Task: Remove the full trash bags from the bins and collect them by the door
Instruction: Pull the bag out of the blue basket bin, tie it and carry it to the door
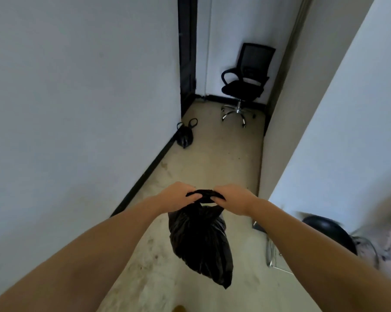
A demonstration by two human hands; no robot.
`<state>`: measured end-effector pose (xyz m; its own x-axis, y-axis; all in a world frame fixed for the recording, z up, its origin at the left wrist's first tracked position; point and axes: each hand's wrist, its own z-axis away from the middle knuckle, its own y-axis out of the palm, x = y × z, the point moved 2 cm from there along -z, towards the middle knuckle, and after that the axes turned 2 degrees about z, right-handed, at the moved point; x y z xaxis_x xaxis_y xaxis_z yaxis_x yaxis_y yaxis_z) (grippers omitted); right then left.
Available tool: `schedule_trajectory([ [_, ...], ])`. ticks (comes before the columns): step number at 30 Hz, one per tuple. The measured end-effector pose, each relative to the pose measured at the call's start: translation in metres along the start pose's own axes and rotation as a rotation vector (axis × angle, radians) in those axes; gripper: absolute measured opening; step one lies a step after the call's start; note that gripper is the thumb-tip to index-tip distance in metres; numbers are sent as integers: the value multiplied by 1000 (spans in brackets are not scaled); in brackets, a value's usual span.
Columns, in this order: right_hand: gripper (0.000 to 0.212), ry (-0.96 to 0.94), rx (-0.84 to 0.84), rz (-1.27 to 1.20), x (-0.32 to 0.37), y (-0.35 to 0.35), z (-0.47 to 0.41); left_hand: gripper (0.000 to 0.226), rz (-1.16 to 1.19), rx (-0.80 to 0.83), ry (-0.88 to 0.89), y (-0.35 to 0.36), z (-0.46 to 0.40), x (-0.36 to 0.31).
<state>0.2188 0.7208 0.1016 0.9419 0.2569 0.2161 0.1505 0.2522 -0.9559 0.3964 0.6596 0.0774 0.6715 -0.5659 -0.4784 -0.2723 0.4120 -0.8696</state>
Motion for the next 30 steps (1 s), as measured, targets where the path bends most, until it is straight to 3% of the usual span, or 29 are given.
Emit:
schedule_trajectory([
  [7, 26, 65, -7, -9, -58, -28, -124, 36, 21, 70, 26, -51, -113, 62],
  [21, 26, -48, 5, -6, -221, -112, -408, 37, 74, 11, -113, -151, -380, 188],
  [30, 28, -48, 38, -58, -297, -136, -568, 43, 139, 70, -162, -193, -524, 278],
])
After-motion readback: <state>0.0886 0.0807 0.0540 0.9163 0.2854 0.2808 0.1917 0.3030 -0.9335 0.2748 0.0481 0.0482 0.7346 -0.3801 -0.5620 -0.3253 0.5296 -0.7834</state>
